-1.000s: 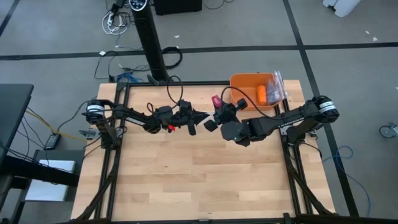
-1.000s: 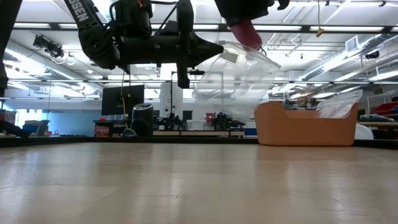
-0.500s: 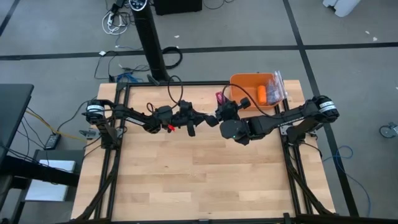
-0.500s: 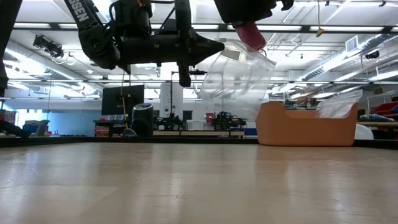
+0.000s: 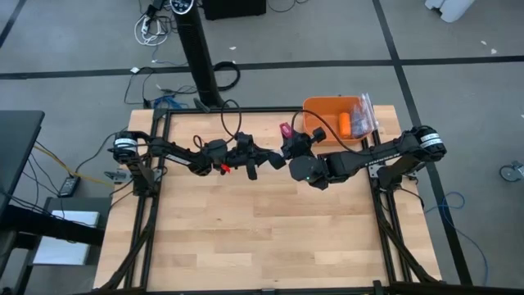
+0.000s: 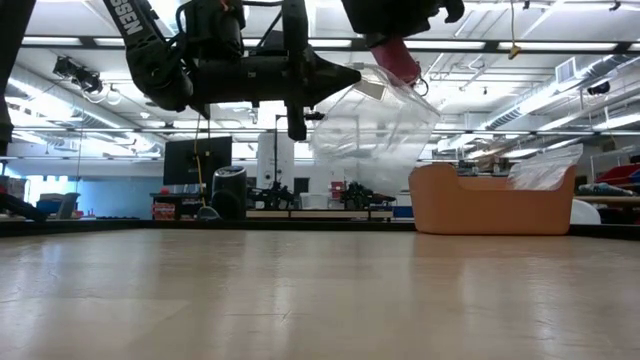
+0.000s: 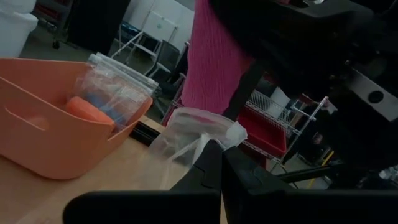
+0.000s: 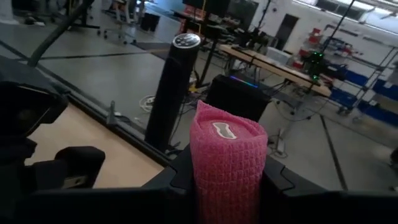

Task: Roll bandage
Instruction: Insert the pink bandage into the transparent zip bag

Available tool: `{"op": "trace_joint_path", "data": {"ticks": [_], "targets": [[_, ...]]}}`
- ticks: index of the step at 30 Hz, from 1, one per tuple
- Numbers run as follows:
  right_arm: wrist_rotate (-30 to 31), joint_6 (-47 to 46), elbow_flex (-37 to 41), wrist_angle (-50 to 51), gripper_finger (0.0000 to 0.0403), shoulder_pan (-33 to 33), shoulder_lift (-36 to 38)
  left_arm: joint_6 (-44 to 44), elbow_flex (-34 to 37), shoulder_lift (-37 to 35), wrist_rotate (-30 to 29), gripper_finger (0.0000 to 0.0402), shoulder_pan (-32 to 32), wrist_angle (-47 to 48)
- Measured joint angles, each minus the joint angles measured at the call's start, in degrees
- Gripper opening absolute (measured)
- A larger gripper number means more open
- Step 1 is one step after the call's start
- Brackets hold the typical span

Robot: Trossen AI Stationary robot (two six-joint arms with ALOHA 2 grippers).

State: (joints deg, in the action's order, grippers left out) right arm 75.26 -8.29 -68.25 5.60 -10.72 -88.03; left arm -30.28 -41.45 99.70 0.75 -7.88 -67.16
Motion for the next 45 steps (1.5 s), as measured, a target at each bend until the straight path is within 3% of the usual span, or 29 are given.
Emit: {"op": "trace_joint_path", "data": {"ticks": [7, 15, 23, 33, 39, 45], "targets": [[-7.42, -2.88, 0.00, -0.22, 0.0087, 0.24, 0.00, 0.02, 0.00, 0.00, -0.93, 0.0000, 0.00, -0.02], [-11.08, -6.08, 0.39, -0.07, 0.0087, -2.34, 0.06, 0.55, 0.00, 0.00, -1.34, 0.0000, 0.00, -0.04], [-6.03, -11.43, 6.18, -0.08, 0.0087, -5.85, 1.09, 0.57, 0.00, 0.02, -0.39, 0.0000, -0.02, -2.38], [6.82, -12.44, 8.37, -4.17, 0.0087, -8.33, 3.41, -1.38, 0.00, 0.02, 1.64, 0.0000, 0.76, -2.61], [8.79, -13.65, 8.41, -6.15, 0.0087, -6.41, 3.15, -1.36, 0.00, 0.02, -3.21, 0.0000, 2.01, -3.89], [8.65, -8.67, 8.41, -14.27, 0.0087, -4.50, 3.15, 1.85, 0.00, 0.03, -13.06, 0.0000, 4.55, -5.10]]}}
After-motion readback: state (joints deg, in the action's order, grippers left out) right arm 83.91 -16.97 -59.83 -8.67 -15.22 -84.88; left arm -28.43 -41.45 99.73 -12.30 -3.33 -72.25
